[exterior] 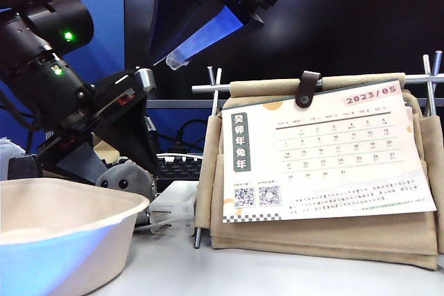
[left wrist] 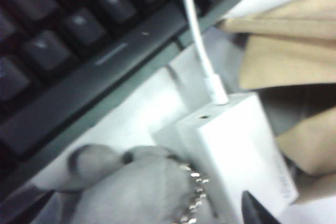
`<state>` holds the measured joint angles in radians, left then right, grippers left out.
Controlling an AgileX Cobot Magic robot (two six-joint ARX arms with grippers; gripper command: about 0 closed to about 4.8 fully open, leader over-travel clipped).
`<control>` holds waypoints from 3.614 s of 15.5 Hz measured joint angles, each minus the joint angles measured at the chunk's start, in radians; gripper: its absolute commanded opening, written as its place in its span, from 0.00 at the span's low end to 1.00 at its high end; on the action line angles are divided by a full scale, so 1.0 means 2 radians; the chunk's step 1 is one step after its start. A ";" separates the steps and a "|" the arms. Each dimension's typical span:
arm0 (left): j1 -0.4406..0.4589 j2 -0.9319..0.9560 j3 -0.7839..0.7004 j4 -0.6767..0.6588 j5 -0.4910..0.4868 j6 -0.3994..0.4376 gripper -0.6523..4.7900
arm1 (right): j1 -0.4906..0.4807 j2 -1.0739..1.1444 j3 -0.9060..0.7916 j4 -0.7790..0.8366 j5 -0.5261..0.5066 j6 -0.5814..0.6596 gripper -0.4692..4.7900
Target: Identity fluffy octopus among items on the table, put them into the paper lunch box.
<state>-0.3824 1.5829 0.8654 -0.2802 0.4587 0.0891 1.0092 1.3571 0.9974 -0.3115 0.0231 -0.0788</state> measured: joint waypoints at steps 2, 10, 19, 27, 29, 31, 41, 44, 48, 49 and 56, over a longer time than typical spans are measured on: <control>0.000 0.000 0.000 0.000 -0.009 0.000 0.78 | 0.000 0.000 0.000 0.000 0.000 0.000 0.37; 0.000 0.000 0.000 -0.002 -0.019 0.002 0.44 | 0.000 0.000 0.000 0.000 0.000 0.000 0.37; 0.000 -0.001 0.000 -0.007 -0.018 0.002 0.44 | 0.000 0.000 0.000 0.000 0.000 0.000 0.37; 0.000 -0.080 0.014 -0.067 -0.019 0.002 0.44 | 0.000 0.000 0.000 0.000 -0.001 0.010 0.37; -0.001 -0.100 0.014 -0.095 -0.027 0.002 0.44 | 0.000 0.000 0.000 0.000 -0.038 0.023 0.37; 0.000 -0.114 0.014 -0.122 -0.039 0.002 0.44 | 0.000 0.000 0.000 -0.001 -0.056 0.025 0.37; -0.001 -0.185 0.014 -0.205 -0.040 -0.021 0.44 | 0.000 0.000 0.000 -0.032 -0.065 0.030 0.37; -0.001 -0.217 0.014 -0.240 -0.040 -0.035 0.44 | 0.000 0.000 0.000 -0.032 -0.066 0.030 0.37; -0.001 -0.226 0.014 -0.281 -0.040 -0.040 0.44 | 0.000 0.000 0.000 -0.032 -0.093 0.034 0.37; -0.001 -0.226 0.014 -0.289 -0.040 -0.040 0.44 | 0.000 0.000 0.000 -0.032 -0.101 0.036 0.37; -0.023 -0.226 0.014 -0.303 -0.040 -0.040 0.44 | 0.000 0.000 0.000 -0.032 -0.115 0.041 0.37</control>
<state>-0.4290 1.1313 0.8932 -0.8864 0.3779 0.0093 1.0088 1.3567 0.9974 -0.3759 -0.2062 0.0040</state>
